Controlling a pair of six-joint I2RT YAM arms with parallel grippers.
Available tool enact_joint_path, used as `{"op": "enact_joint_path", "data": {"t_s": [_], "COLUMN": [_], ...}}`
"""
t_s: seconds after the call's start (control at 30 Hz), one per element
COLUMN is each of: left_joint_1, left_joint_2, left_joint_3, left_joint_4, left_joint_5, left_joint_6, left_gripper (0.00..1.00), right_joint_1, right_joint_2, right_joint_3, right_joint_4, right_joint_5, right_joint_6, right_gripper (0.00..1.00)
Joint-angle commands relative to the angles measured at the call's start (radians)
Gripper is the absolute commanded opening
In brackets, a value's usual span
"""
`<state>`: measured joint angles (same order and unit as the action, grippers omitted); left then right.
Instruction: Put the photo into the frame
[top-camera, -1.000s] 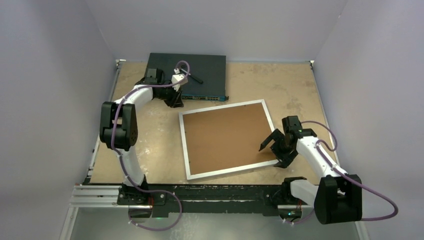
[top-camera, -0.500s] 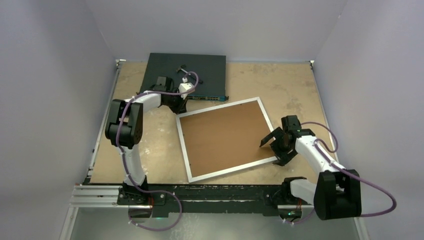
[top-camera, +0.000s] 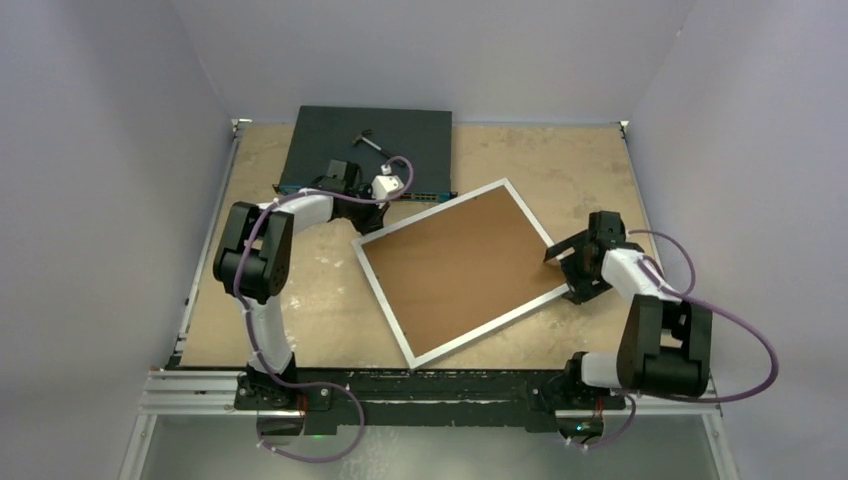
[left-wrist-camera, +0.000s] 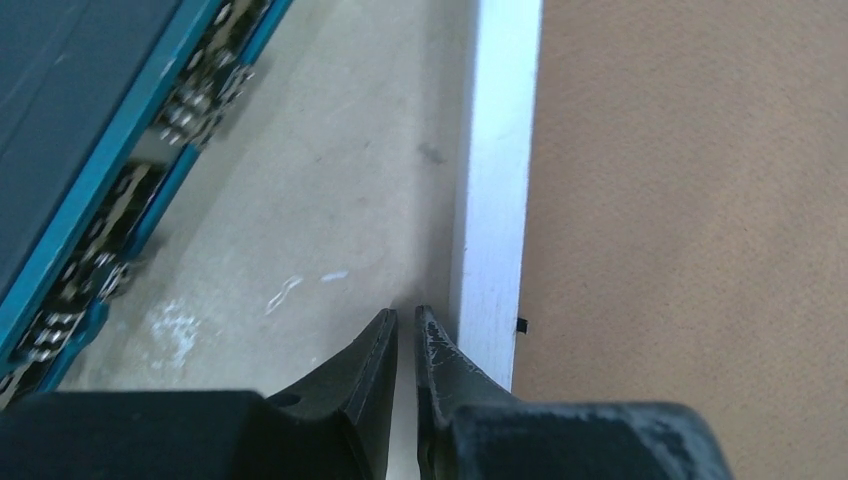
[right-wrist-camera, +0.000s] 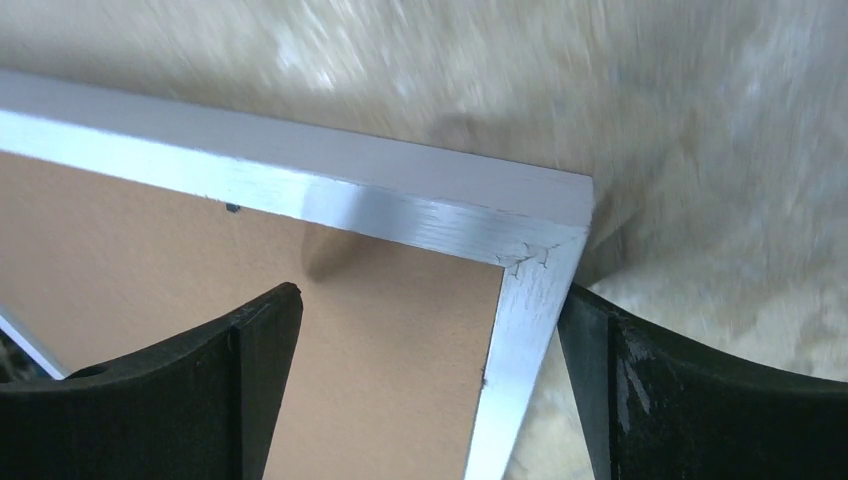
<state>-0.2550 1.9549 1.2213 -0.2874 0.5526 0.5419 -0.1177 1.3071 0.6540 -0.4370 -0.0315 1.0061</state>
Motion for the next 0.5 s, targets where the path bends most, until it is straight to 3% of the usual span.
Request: {"op": "enact_joint_path", "data": {"t_s": [0.0,0.47], "left_joint_1": [-0.110,-0.235], "left_joint_2": [-0.001,-0.019], "left_joint_3": [-0.053,-0.076], "left_joint_4": [-0.168,-0.259], "left_joint_5": [0.148,0.299], "left_joint_6": [-0.034,-0.040], "left_gripper": [0.10,0.08], "right_joint_1": [-0.035,-0.064], "right_joint_2": [0.086,0.447], "right_joint_3": [0.109,0.435], "right_joint_4": [0.145,0.209], "right_joint_5": [0.034,-0.019], "right_joint_6": [-0.017,-0.075], "right_gripper": [0.99,0.98]}}
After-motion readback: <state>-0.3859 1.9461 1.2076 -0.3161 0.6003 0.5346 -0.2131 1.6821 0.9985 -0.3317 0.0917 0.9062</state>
